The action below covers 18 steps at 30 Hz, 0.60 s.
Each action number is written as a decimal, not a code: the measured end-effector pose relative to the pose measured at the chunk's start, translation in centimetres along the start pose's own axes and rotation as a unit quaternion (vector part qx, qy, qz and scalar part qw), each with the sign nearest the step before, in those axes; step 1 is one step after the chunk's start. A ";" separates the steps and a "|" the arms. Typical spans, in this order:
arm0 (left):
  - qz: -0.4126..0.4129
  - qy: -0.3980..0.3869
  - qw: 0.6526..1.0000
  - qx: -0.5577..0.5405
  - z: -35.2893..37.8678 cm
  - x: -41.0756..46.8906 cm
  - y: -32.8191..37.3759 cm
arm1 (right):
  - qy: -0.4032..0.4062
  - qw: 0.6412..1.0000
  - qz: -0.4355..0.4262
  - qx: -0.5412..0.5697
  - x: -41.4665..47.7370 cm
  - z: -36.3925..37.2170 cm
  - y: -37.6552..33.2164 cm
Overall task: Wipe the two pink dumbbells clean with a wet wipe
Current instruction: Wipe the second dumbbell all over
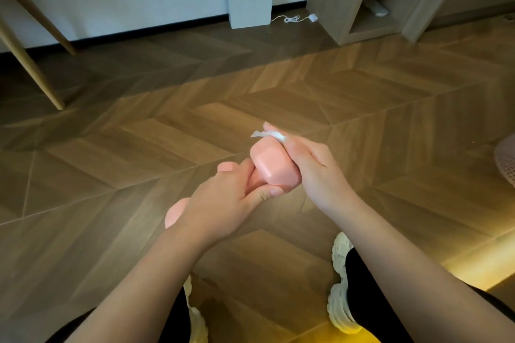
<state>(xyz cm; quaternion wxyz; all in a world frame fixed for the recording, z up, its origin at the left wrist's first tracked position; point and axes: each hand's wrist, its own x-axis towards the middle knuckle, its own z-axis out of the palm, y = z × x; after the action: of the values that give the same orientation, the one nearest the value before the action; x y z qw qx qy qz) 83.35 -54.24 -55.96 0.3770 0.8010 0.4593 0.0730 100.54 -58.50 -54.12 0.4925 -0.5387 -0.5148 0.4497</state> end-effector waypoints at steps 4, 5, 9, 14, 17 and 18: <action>-0.032 0.011 0.999 -0.042 -0.2 0.5 0.0 | -0.037 0.997 -0.072 0.000 -1.8 -0.1 0.2; -0.033 0.018 0.998 -0.049 -0.4 0.5 -0.1 | -0.026 0.998 -0.058 0.008 -2.0 -0.2 0.5; -0.017 0.017 0.999 -0.025 0.0 0.4 0.0 | 0.010 1.000 0.015 0.013 -0.2 -0.5 0.7; -0.032 0.016 0.998 -0.054 0.2 0.7 0.3 | -0.018 0.996 -0.080 -0.020 -1.8 -0.6 0.9; -0.028 0.029 0.998 -0.047 -0.2 0.5 0.2 | 0.008 1.000 -0.025 -0.013 -1.7 -0.9 1.6; -0.023 0.023 0.999 -0.029 -0.2 0.4 0.3 | 0.012 1.000 0.004 -0.002 -1.2 -1.0 1.7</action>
<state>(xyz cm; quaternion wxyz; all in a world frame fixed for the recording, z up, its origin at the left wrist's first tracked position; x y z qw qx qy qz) 83.70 -53.90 -55.76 0.3910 0.7771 0.4837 0.0961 101.61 -59.73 -55.72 0.4951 -0.5473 -0.5078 0.4444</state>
